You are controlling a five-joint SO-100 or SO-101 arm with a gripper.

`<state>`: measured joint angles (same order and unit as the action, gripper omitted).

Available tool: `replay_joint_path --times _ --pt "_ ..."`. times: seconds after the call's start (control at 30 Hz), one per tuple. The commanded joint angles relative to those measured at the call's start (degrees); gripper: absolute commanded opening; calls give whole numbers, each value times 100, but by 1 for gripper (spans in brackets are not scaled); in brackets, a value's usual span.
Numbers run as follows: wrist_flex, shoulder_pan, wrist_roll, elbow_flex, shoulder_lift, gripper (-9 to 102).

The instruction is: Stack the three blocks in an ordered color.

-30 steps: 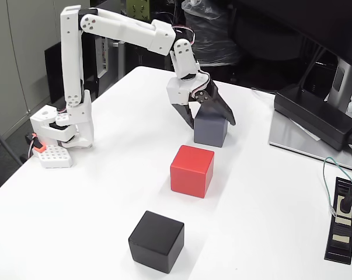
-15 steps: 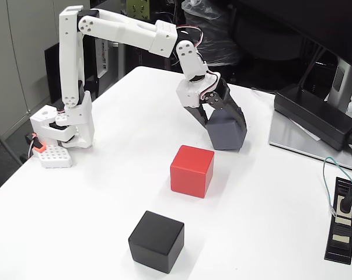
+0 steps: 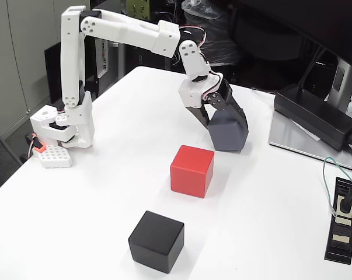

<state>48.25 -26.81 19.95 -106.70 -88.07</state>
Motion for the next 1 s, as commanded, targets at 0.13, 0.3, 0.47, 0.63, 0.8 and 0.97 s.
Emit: replay_joint_path --times 0.13,0.3,0.47,0.63,0.8,0.97 --pt "1151 0 -44 773 -835 1" --pt "1907 0 -53 1503 -1494 1" --pt "2593 44 -79 2250 -1898 1" --pt "3507 70 -580 2997 -2364 1" --pt "4280 97 -1099 3375 -2944 1" --pt "4228 879 -1591 3234 -3190 1"
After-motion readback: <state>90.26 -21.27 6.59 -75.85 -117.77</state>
